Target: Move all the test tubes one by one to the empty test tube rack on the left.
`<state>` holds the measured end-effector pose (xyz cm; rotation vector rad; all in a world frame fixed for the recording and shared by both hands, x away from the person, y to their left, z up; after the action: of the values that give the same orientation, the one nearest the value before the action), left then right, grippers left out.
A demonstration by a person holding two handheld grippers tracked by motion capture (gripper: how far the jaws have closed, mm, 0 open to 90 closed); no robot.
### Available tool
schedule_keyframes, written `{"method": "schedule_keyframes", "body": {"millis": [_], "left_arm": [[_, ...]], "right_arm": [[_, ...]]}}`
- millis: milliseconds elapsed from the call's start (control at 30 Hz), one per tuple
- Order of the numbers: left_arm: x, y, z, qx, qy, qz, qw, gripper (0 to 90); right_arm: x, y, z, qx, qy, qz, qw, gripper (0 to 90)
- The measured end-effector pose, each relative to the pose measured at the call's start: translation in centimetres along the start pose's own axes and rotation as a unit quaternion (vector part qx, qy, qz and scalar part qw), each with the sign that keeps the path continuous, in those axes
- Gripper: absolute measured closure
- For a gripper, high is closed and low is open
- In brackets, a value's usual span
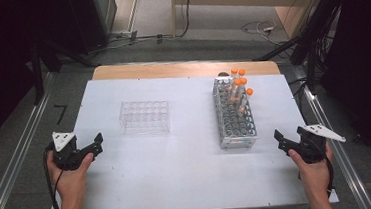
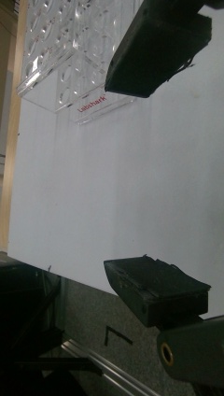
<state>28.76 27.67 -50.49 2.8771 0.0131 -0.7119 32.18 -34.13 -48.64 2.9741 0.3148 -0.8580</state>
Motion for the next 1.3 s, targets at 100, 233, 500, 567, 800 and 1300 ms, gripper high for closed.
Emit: {"method": "schedule_keyframes", "body": {"millis": [100, 233, 500, 567, 800, 1300], "left_arm": [[0.0, 0.0, 0.0, 0.000, -0.001, -0.003, 1.0000, 13.2], [0.0, 0.0, 0.0, 0.001, -0.001, -0.003, 1.0000, 13.2], [0.1, 0.1, 0.1, 0.001, -0.002, -0.002, 1.0000, 13.2], [0.1, 0.1, 0.1, 0.001, -0.003, -0.002, 1.0000, 13.2], [0.1, 0.0, 0.1, 0.000, -0.003, -0.004, 1.0000, 13.2], [0.1, -0.1, 0.1, -0.002, -0.004, -0.004, 1.0000, 13.2]], "right_arm": [[0.2, -0.2, -0.2, -0.003, 0.001, -0.001, 1.0000, 13.1], [0.4, -0.3, -0.5, -0.005, 0.002, -0.003, 1.0000, 13.1], [1.4, -1.3, -1.3, -0.016, 0.002, -0.014, 0.9998, 13.5], [1.7, -1.5, -1.4, -0.019, 0.002, -0.016, 0.9997, 13.5], [2.5, -2.2, -2.5, -0.022, 0.008, -0.026, 0.9994, 13.7], [4.4, -3.3, -3.9, -0.025, 0.010, -0.034, 0.9991, 13.6]]}}
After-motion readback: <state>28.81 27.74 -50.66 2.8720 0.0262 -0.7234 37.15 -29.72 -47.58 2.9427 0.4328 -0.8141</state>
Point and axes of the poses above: each handheld gripper's, and its own axes: x roughly forward along the jaws, z roughly out of its underside, y roughly to its right, the point moved 4 cm from there along x, roughly forward along the jaws, and after that the axes turned 3 degrees about -x, right-handed, at the moved point
